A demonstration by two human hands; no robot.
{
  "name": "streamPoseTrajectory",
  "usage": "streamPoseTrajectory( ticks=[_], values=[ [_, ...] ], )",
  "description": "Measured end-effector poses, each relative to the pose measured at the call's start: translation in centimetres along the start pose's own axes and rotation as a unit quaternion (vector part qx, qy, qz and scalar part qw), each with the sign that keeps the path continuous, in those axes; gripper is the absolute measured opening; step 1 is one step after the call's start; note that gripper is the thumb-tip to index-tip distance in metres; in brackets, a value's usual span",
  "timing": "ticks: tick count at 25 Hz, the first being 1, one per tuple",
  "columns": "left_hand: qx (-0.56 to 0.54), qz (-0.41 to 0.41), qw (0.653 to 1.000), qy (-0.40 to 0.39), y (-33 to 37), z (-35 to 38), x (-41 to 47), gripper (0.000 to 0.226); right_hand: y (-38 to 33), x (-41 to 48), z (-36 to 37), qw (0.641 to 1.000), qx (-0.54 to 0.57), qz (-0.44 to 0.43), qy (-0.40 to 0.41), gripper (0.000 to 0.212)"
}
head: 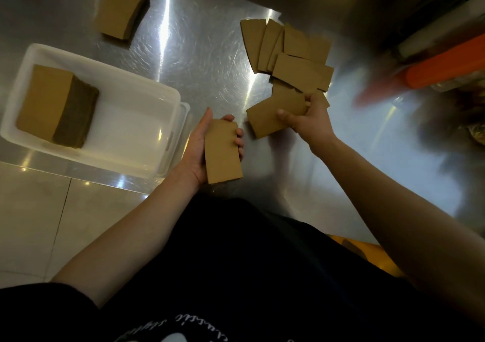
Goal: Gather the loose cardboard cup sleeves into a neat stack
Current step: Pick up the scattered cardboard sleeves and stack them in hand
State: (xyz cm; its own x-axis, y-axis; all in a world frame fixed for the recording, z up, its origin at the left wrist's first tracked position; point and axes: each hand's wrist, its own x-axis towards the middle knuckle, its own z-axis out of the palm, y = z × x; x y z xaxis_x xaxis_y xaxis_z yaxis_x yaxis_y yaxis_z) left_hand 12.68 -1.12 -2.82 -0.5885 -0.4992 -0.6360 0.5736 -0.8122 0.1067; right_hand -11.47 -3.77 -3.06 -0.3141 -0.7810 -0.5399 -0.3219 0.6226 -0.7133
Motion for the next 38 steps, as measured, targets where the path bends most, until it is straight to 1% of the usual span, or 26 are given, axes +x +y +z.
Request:
streamPoseTrajectory(
  ticks=[1,3,7,10,13,15,18,21,23,25,27,28,30,34,36,38],
  values=[
    [0.002,0.000,1.000,0.002,-0.1,0.0,0.0,0.043,-0.4,0.5,-0.1,1.000,0.005,0.005,0.005,0.072],
    [0.007,0.002,1.000,0.003,-0.2,0.2,0.0,0.044,-1.0,1.3,0.2,0.999,-0.025,0.012,0.017,0.072],
    [0.012,0.011,1.000,0.002,-0.1,0.1,-0.1,0.045,-0.9,2.5,1.3,0.988,-0.152,0.001,0.022,0.075],
    [0.008,0.014,1.000,0.004,0.0,0.1,-0.2,0.045,-0.6,2.6,1.6,0.969,-0.245,0.003,0.041,0.079],
    [0.012,0.016,1.000,0.010,0.0,0.0,-0.1,0.045,-0.7,2.3,1.6,0.955,-0.292,0.015,0.054,0.088],
    [0.014,0.013,1.000,0.013,-0.1,0.0,-0.1,0.045,-0.5,2.1,1.4,0.962,-0.268,0.011,0.049,0.084],
    [0.018,0.009,1.000,0.013,-0.2,0.1,0.1,0.045,-0.2,1.3,1.0,0.984,-0.174,-0.018,0.018,0.069],
    [0.019,0.008,1.000,0.017,-0.2,0.0,0.3,0.045,-0.1,0.2,0.2,0.992,-0.116,-0.045,-0.019,0.070],
    [0.018,0.006,1.000,0.018,-0.2,-0.2,0.4,0.046,0.1,-0.6,-0.5,0.996,-0.078,-0.032,-0.036,0.067],
    [0.021,0.003,1.000,0.020,-0.2,-0.2,0.6,0.046,0.3,-1.3,-1.4,0.997,-0.044,-0.011,-0.060,0.057],
    [0.029,0.006,0.999,0.027,-0.1,-0.3,0.9,0.048,0.1,-1.7,-2.6,0.994,-0.044,-0.008,-0.097,0.042],
    [0.033,0.009,0.999,0.029,-0.1,-0.3,1.0,0.049,-0.3,-1.9,-3.1,0.992,-0.049,-0.011,-0.118,0.040],
    [0.044,0.013,0.998,0.031,0.0,-0.4,1.3,0.050,-1.3,-2.4,-4.1,0.984,-0.061,-0.022,-0.166,0.042],
    [0.079,0.013,0.996,0.041,0.2,-0.3,1.8,0.054,-4.3,-3.8,-5.3,0.962,-0.100,-0.073,-0.245,0.021],
    [0.103,0.009,0.993,0.055,0.2,-0.2,1.9,0.056,-6.2,-4.2,-5.8,0.952,-0.126,-0.103,-0.260,0.019],
    [0.126,0.008,0.989,0.071,0.1,-0.2,2.0,0.056,-8.1,-4.5,-6.2,0.948,-0.122,-0.122,-0.268,0.021]
  ],
)
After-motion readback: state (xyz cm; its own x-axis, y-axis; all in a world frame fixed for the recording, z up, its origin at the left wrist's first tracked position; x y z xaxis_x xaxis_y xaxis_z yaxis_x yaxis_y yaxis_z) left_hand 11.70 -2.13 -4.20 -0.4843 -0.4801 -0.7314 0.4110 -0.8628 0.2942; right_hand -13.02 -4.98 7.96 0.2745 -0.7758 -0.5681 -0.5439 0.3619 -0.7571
